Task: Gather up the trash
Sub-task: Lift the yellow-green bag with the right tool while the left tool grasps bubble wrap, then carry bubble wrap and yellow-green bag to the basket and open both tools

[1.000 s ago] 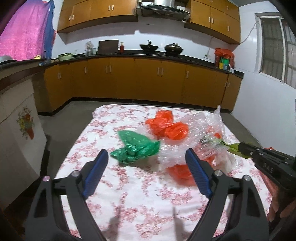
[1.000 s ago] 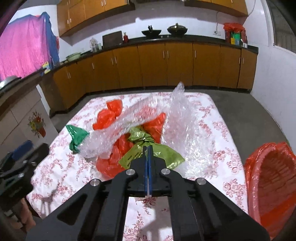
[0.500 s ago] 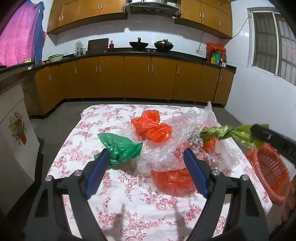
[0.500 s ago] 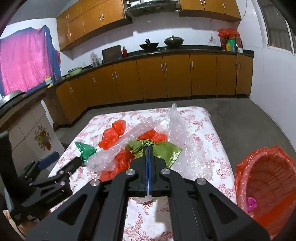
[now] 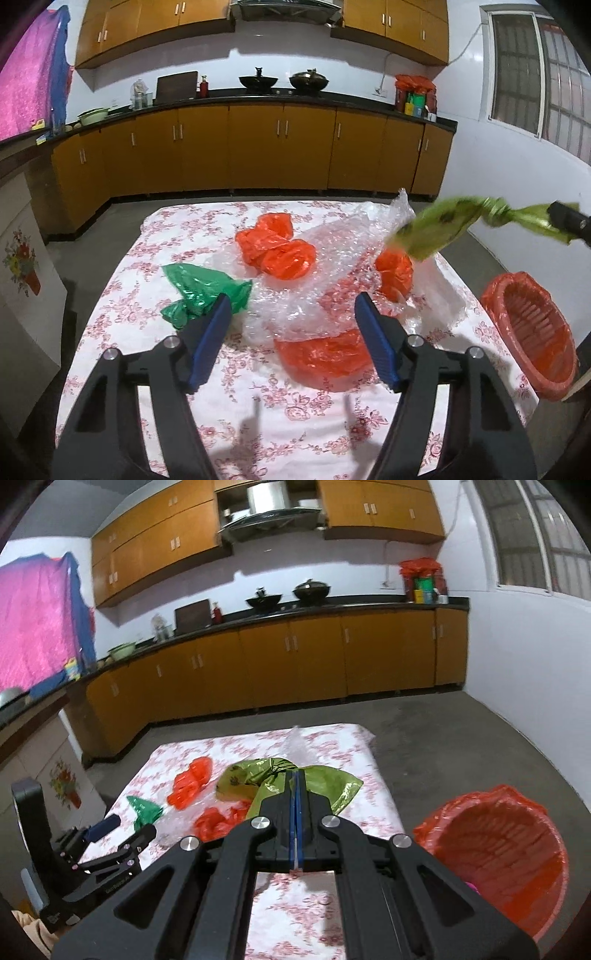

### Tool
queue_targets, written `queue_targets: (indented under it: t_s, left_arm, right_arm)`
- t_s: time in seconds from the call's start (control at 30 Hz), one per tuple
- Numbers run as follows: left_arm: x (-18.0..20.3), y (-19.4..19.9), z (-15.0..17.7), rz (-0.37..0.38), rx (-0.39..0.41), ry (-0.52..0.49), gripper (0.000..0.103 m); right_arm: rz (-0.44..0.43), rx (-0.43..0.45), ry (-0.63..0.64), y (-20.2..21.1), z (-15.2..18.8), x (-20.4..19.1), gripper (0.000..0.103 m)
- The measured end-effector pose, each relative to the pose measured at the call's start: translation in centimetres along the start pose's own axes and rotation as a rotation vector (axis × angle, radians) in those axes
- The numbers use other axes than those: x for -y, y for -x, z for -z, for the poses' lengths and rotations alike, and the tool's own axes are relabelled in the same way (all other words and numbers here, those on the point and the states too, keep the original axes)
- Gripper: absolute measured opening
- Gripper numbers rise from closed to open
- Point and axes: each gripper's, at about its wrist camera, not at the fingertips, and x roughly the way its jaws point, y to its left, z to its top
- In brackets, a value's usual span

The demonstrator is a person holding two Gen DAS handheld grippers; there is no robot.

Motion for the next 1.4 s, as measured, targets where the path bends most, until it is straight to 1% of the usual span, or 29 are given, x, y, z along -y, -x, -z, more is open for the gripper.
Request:
queue_targets:
  t_s: [0.1,0.23,0.33,0.43,0.5,0.57,0.7,1.03,1.4]
  left_arm:
    - [0.4,-1.0,-0.2,0.001,-0.016,-0.015,0.060]
    - [0.6,-2.5,-0.5,-0.007,-0.041,-0.033,0.056]
    - [0.7,-3.9,-0.5,-0.004,-0.083,-0.047,0.047]
    - [1.0,-4.6,-0.5,0.012,-0.107,-0.053,0.033]
    - [1.1,-4.7,-0.4,0.035,-0.118,-0.050,0.015]
    - [1.2,-4.5,-0.4,0.057,-0.114,-0.048,0.011]
    - [1.6,-3.2,-0.8,0.086,-0.078,-0.065,0.008]
    - [2.5,0.5,-2.9,0.148,0.009,-0.073,0.007]
    - [5.1,3.5,-4.4,0.217,0.061,-0.098,0.007]
  right_arm:
    - [0.000,0.006,-0.027,0.5,-0.1,0.8,0.001]
    - [-0.001,0.005,-0.032,0.7,0.1,1.1,0.001]
    - [-0.002,0.000,-0.037,0.7,0.3,1.4,0.001]
    - [0.000,-0.002,-0.044,0.9,0.4,1.9,0.001]
    - [-0.001,-0.003,-0.050,1.0,0.4,2.1,0.001]
    - [0.000,-0.002,-0.049,1.1,0.4,2.1,0.001]
    - [-0.001,0.002,-0.051,1.3,0.3,2.3,0.001]
    - [0.005,0.019,-0.055,2.3,0.2,2.6,0.001]
    - [0.052,0.049,-0.090,4.4,0.3,5.1,0.001]
